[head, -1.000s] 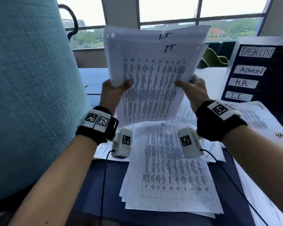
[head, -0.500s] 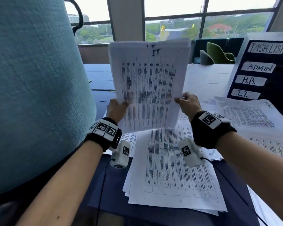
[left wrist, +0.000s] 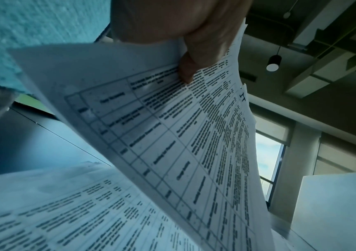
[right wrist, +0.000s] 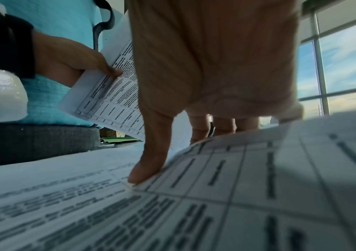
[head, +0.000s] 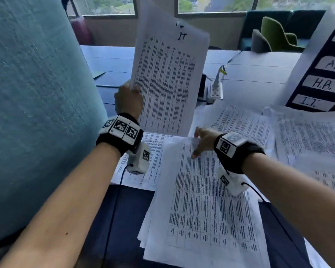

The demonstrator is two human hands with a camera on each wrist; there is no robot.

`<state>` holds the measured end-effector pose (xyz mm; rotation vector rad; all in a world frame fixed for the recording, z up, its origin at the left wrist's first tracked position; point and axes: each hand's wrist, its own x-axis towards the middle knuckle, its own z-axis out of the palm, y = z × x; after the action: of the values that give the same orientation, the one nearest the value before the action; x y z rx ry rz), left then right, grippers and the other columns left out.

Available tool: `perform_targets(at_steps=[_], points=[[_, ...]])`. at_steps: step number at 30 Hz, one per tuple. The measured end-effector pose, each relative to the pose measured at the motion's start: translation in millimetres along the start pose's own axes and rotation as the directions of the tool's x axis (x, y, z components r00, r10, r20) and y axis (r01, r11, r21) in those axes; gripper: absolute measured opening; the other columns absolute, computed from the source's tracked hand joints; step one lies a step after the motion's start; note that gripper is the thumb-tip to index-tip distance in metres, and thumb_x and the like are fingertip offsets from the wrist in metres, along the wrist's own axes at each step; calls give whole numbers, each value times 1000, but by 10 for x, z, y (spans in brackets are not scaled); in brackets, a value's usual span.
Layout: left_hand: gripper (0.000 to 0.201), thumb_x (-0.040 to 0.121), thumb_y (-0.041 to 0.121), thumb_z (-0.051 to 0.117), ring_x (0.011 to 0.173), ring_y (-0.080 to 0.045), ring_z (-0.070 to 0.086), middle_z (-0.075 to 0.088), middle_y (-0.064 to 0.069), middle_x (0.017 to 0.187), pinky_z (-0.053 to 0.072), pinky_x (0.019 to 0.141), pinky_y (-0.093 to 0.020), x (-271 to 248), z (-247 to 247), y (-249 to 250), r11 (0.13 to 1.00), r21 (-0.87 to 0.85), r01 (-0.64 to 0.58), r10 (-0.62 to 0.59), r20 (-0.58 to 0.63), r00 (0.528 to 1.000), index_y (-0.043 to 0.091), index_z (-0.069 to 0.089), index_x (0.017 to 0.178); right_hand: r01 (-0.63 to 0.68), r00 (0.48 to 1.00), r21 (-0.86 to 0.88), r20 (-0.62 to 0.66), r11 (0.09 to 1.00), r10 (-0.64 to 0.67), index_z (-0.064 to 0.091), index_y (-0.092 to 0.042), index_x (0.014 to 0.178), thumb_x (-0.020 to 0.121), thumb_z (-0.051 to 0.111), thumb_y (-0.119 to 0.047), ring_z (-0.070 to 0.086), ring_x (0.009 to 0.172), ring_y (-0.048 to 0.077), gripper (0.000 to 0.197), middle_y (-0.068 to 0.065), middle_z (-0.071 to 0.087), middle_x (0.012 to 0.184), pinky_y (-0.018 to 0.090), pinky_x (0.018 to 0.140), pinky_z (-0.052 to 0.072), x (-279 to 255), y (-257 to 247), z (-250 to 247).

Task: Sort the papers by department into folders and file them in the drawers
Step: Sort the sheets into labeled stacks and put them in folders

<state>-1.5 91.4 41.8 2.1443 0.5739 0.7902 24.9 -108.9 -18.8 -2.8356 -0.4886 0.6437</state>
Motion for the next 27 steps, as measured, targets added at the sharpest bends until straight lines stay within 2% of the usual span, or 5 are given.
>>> perform_targets(at_steps=[8,15,19,22,27], points=[[31,95,11,40,112,-39,51,59,-23,118,41,85,-39,206,22,16,988,144,54,-62,54,997,2,56,119,113,990,-17,87,993,-111,52,-12,87,76,74,-25,48,81,20,28,6,52,87,23,65,35,2,-9,-108],[23,92,7,39,100,-40,56,63,-23,102,43,76,-39,326,-41,-18,976,192,103,-134,157,979,2,60,101,260,948,85,166,962,-271,65,-14,93,82,64,-8,54,80,17,13,-1,57,75,25,69,41,-248,80,-280],[30,94,11,43,110,-37,53,59,-22,118,43,89,-36,189,-10,-165,898,349,267,-376,293,879,4,57,120,246,939,119,215,962,-267,63,-6,94,86,59,-8,54,83,16,9,11,64,94,24,65,40,-394,97,-309],[32,94,12,46,114,-36,51,52,-25,125,42,91,-35,29,22,-275,813,466,349,-537,368,760,-6,52,120,226,937,213,218,951,-272,59,-11,85,87,54,-3,53,76,11,9,-2,57,80,18,61,38,-432,114,-283],[33,92,3,44,118,-37,47,47,-25,130,39,96,-36,-171,24,-407,720,515,465,-665,317,677,-11,47,122,138,968,328,155,934,-197,46,-31,68,90,47,-1,49,70,11,37,-10,48,72,19,62,38,-401,137,-235]])
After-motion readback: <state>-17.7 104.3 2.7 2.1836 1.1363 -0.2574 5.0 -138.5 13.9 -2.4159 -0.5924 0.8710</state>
